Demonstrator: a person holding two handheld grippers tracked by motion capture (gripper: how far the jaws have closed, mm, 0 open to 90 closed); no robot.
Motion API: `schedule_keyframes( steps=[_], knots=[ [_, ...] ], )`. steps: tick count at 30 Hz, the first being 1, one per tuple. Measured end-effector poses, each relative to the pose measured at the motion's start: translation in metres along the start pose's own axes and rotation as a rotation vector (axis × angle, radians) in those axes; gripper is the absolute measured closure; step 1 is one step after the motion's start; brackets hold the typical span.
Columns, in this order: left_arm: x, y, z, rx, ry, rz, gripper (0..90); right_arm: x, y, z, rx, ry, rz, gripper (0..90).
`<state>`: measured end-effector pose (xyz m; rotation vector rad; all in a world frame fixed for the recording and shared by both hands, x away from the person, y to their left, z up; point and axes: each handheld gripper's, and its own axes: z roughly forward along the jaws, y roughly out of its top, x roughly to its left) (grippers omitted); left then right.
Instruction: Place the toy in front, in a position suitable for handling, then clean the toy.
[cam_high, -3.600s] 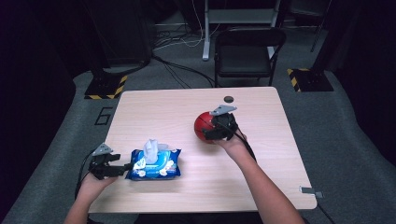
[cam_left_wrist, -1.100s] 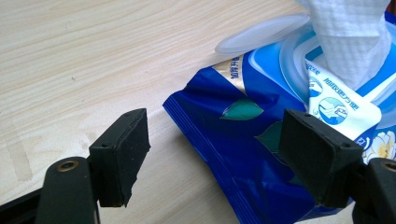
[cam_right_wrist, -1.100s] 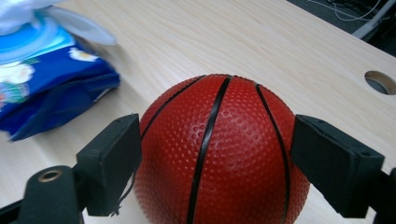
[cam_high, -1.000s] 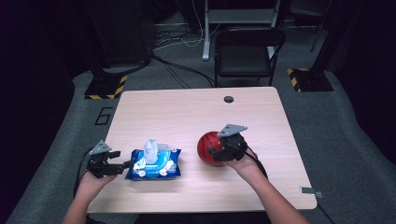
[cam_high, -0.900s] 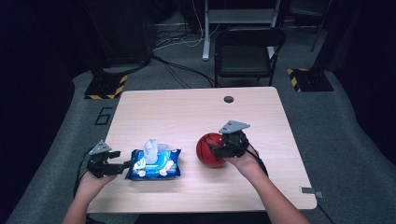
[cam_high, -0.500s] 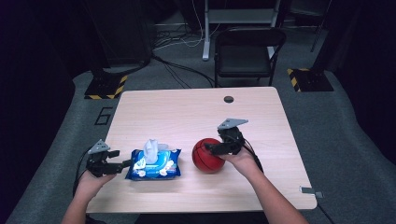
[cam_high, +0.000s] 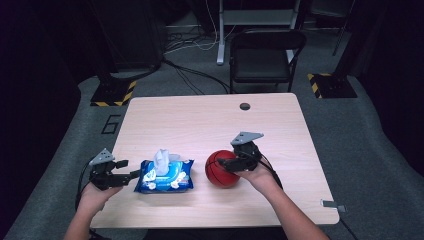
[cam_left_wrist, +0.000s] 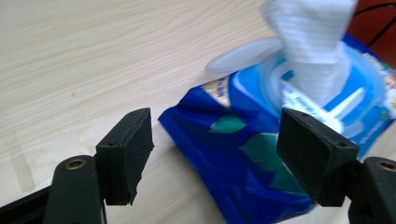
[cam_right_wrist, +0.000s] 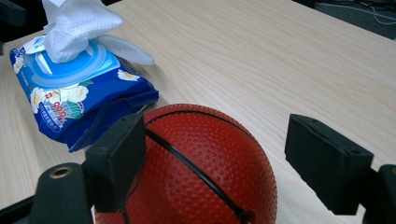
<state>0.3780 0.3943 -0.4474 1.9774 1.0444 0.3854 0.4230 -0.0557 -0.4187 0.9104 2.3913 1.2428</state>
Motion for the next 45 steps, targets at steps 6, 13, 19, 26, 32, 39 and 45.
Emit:
schedule_keyframes(
  steps=[6, 13, 19, 26, 32, 39, 45],
  knots=[
    [-0.017, 0.009, -0.001, -0.015, -0.045, 0.039, 26.5, -0.001, 0.003, 0.005, 0.01, 0.027, 0.021, 20.0],
    [-0.036, 0.023, 0.017, 0.012, -0.092, 0.08, 22.5, 0.0, 0.001, 0.006, -0.005, 0.019, 0.026, 20.0],
    [-0.043, 0.035, 0.04, 0.018, -0.11, 0.051, 19.9, -0.001, 0.002, 0.007, -0.009, 0.022, 0.01, 20.0],
    [-0.046, 0.044, 0.058, 0.051, -0.115, 0.06, 27.7, -0.002, 0.003, 0.008, -0.012, 0.02, 0.012, 20.0],
    [-0.047, 0.047, 0.06, 0.049, -0.11, 0.09, 48.8, -0.003, 0.003, 0.009, -0.015, 0.026, 0.011, 20.0],
    [-0.05, 0.047, 0.055, 0.046, -0.087, 0.124, 69.6, -0.003, 0.003, 0.01, -0.02, 0.027, 0.005, 20.0],
    [-0.05, 0.046, 0.051, 0.034, -0.106, 0.111, 82.6, -0.001, 0.004, 0.01, -0.017, 0.022, -0.001, 20.0]
  ],
)
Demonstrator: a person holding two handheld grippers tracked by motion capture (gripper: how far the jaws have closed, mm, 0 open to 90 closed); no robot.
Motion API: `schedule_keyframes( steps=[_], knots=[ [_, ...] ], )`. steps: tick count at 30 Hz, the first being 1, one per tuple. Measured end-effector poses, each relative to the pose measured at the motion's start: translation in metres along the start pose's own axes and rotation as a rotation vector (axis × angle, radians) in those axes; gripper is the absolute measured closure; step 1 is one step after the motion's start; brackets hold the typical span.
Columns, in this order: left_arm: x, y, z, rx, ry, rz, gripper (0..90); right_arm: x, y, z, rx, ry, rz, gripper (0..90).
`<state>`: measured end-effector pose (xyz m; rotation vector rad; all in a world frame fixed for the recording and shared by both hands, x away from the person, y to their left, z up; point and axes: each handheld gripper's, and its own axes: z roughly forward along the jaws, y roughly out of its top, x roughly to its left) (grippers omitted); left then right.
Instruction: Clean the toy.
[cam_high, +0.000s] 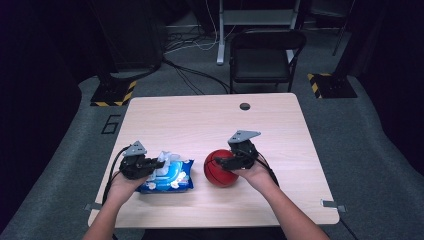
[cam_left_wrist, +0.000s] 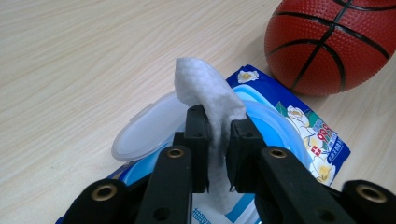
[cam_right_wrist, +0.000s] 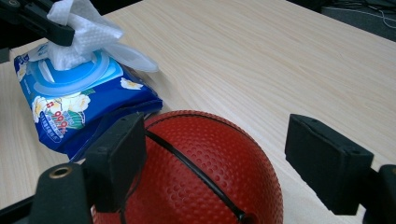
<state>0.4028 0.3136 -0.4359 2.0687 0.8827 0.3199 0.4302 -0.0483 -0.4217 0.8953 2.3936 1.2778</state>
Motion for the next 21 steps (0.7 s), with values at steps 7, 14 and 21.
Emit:
schedule_keyframes(
  steps=[7, 14, 21],
  knots=[
    [-0.0011, 0.0011, -0.0014, 0.007, 0.002, -0.001, 87.6, -0.0016, -0.0005, -0.0014, 0.001, -0.005, 0.008, 20.0],
    [-0.0047, 0.0045, -0.0025, 0.015, 0.008, 0.023, 88.2, -0.0034, -0.0009, -0.0023, -0.001, -0.007, 0.008, 20.0],
    [-0.0093, 0.0092, -0.0059, 0.024, 0.013, 0.052, 88.5, -0.0024, -0.0009, -0.0025, 0.001, -0.007, 0.006, 20.0]
  ],
)
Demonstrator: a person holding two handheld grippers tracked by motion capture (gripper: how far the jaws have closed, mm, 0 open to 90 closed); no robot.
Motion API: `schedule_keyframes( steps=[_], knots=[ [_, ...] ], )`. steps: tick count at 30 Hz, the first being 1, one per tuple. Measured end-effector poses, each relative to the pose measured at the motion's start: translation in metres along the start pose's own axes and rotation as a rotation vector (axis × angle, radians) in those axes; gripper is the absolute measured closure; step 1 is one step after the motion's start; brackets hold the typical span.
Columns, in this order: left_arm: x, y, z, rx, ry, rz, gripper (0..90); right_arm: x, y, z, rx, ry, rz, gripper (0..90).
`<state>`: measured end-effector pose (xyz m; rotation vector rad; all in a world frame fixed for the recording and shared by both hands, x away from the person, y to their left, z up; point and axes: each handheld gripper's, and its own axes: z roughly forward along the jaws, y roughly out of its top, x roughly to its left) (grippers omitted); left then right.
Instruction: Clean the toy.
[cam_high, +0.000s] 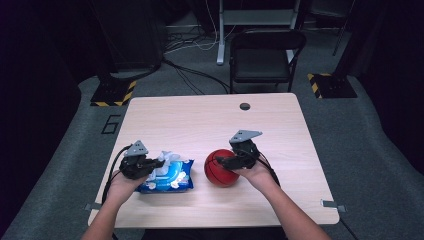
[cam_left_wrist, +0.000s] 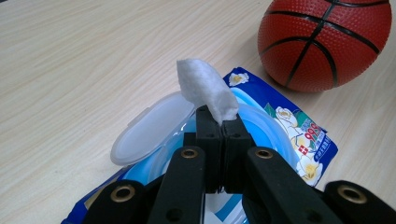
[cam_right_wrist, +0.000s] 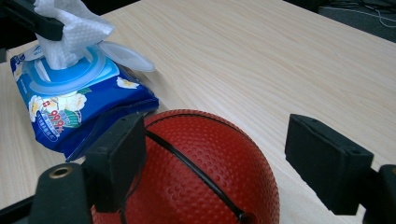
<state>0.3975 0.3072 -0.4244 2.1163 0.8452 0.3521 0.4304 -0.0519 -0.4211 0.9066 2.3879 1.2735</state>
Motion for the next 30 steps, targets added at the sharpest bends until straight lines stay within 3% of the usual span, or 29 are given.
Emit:
schedule_keyframes(
  steps=[30],
  knots=[
    [-0.014, 0.012, -0.016, 0.002, 0.0, 0.06, 89.2, -0.001, -0.002, -0.001, -0.009, -0.005, 0.004, 20.0]
  ],
)
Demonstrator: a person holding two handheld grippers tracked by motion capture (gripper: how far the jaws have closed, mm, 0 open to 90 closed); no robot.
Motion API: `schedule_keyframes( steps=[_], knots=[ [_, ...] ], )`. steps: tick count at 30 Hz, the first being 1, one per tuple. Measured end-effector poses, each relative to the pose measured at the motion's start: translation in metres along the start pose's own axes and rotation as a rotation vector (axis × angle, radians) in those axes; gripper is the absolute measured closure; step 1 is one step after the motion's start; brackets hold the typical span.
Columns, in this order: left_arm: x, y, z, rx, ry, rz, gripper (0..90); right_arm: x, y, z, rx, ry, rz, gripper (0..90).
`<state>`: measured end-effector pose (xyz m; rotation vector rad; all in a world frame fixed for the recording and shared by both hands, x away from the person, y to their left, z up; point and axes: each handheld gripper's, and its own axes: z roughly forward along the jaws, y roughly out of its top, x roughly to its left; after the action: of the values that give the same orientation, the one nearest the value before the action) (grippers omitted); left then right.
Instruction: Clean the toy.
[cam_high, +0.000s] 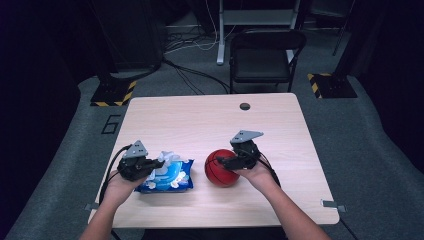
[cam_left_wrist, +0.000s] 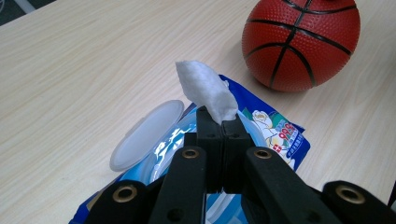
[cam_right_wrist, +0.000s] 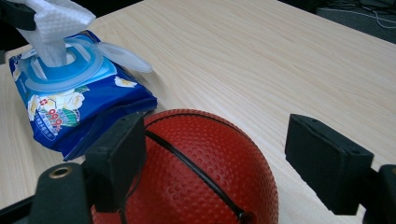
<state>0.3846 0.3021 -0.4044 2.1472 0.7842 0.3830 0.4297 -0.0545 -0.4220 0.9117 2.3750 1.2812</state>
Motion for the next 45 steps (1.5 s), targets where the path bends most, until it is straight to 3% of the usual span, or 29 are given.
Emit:
schedule_keyframes(
  steps=[8, 10, 12, 24, 25, 29, 32, 39, 40, 42, 45],
  knots=[
    [-0.001, 0.002, -0.004, -0.009, 0.009, 0.011, 89.4, 0.0, 0.0, 0.0, -0.001, 0.001, -0.001, 20.0],
    [0.001, 0.002, -0.005, -0.028, -0.005, -0.012, 89.5, 0.0, 0.0, 0.0, -0.002, 0.001, 0.0, 20.0],
    [0.002, 0.001, -0.005, -0.025, -0.02, -0.013, 89.5, 0.0, 0.0, 0.0, -0.001, 0.001, 0.004, 20.0],
    [0.001, 0.003, -0.008, -0.052, -0.012, -0.008, 89.8, -0.001, -0.001, 0.0, -0.008, 0.001, -0.003, 20.0],
    [0.001, 0.003, -0.008, -0.05, -0.027, -0.013, 89.8, 0.0, -0.001, 0.0, -0.007, 0.002, 0.0, 20.0],
    [-0.003, 0.005, -0.011, -0.06, -0.016, 0.005, 89.8, 0.0, -0.001, 0.0, -0.007, 0.001, 0.001, 20.0],
    [0.004, 0.005, -0.012, -0.076, -0.031, -0.026, 89.8, -0.001, 0.0, 0.001, -0.008, 0.0, -0.002, 20.0],
    [0.0, 0.006, -0.014, -0.083, -0.026, -0.015, 89.9, -0.001, -0.001, 0.0, -0.01, -0.002, 0.0, 20.0],
    [0.002, 0.007, -0.016, -0.098, -0.01, -0.018, 89.9, -0.001, -0.001, 0.0, -0.01, -0.001, 0.004, 20.0],
    [0.004, 0.007, -0.016, -0.103, -0.021, -0.036, 89.9, -0.002, -0.001, 0.0, -0.01, -0.002, 0.005, 20.0],
    [0.002, 0.008, -0.018, -0.097, -0.03, -0.021, 89.9, -0.001, -0.001, 0.0, -0.01, -0.002, 0.003, 20.0]
  ],
)
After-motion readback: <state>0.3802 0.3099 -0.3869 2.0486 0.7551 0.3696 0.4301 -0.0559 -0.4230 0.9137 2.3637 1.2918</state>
